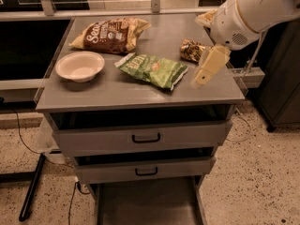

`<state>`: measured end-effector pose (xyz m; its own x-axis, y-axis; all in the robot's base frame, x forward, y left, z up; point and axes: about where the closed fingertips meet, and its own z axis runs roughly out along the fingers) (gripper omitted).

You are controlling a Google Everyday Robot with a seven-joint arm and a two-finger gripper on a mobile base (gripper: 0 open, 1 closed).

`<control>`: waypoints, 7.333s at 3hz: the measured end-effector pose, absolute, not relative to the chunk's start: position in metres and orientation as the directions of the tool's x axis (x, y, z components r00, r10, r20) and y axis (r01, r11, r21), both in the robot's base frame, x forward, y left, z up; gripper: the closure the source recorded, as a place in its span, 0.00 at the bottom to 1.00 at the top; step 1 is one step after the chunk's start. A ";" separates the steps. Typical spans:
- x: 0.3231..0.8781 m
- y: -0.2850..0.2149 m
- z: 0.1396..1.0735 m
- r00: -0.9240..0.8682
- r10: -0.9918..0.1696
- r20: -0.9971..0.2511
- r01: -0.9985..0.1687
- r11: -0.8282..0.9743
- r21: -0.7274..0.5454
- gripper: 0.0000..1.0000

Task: Place green jalapeno chip bag into bottom drawer

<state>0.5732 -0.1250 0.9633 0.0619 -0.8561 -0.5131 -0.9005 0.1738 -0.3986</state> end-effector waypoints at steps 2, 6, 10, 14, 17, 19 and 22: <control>0.613 -0.114 0.923 0.007 -0.790 -0.613 -0.910 0.248 -0.331 0.00; 0.678 -0.055 0.863 -0.096 -0.683 -0.724 -0.968 0.234 -0.092 0.00; 0.687 -0.052 0.835 -0.156 -0.695 -0.701 -0.969 0.246 -0.028 0.65; 0.683 -0.055 0.838 -0.149 -0.706 -0.693 -0.973 0.229 -0.023 1.00; 0.586 -0.098 0.879 0.014 -0.675 -0.737 -0.966 0.180 -0.184 1.00; 0.491 -0.140 0.854 0.093 -0.648 -0.756 -0.933 0.207 -0.293 1.00; 0.425 -0.166 0.744 0.062 -0.628 -0.775 -0.936 0.233 -0.264 1.00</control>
Offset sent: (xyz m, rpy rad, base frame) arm 0.0807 0.0134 -0.0806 0.2322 0.1098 -0.0799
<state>0.4247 -0.1659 0.7442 0.0621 -0.6285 -0.7753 -0.9358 0.2333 -0.2641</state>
